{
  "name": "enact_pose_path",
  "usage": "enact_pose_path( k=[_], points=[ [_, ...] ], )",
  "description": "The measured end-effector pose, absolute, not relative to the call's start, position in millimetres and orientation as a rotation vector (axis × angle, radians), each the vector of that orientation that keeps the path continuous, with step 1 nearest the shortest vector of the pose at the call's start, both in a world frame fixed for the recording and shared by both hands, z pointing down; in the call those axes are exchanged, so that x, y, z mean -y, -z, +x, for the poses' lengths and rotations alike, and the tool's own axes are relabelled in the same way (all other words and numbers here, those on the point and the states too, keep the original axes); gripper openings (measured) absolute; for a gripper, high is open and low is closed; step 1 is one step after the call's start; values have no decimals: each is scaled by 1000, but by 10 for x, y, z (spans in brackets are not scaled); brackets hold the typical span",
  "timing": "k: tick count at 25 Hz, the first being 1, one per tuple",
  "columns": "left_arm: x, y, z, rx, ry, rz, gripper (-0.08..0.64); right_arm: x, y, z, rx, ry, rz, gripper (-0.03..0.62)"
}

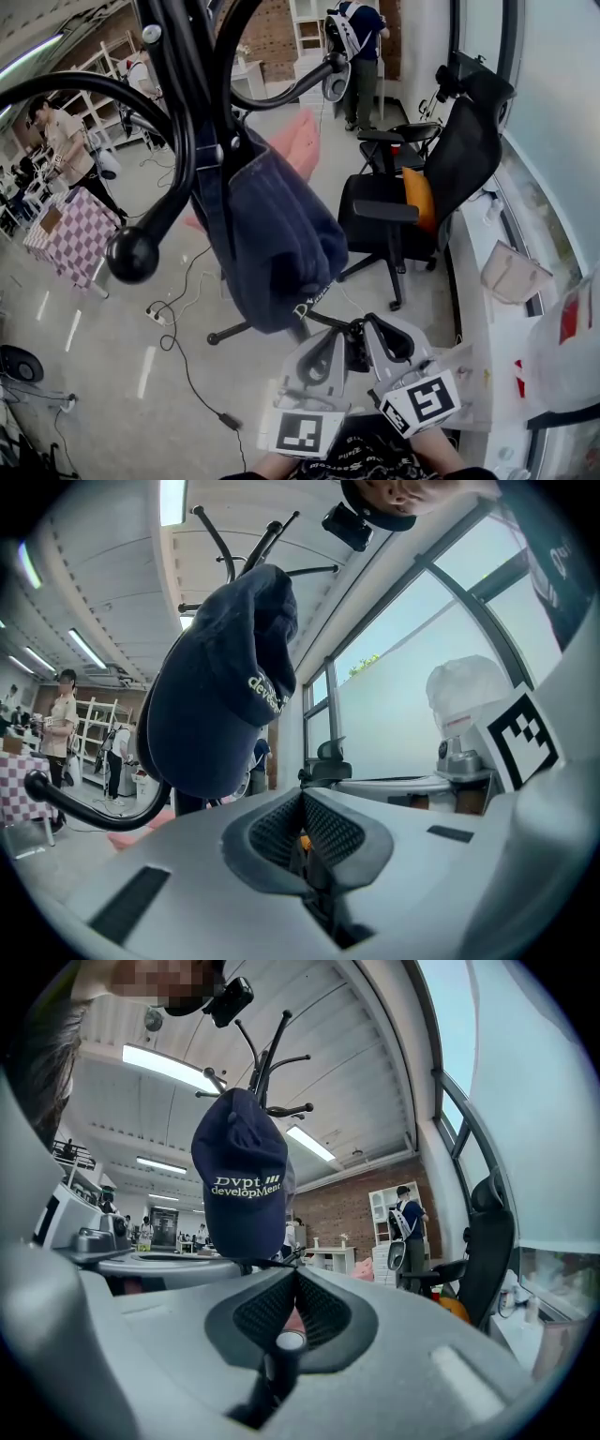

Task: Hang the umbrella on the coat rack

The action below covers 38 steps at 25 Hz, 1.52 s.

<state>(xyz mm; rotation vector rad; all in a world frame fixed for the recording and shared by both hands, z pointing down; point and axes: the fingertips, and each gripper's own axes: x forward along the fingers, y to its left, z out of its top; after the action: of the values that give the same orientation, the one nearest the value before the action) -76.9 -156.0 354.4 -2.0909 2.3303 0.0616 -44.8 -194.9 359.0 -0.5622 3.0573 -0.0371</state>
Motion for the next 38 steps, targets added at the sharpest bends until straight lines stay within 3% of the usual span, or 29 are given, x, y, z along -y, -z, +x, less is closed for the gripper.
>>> enact_pose_path(
  k=[38],
  points=[
    [1436,-3893,-1367,-2690,-75,-1802,9,1937,-4042,-1216,-3169,71,-17,6]
  ],
)
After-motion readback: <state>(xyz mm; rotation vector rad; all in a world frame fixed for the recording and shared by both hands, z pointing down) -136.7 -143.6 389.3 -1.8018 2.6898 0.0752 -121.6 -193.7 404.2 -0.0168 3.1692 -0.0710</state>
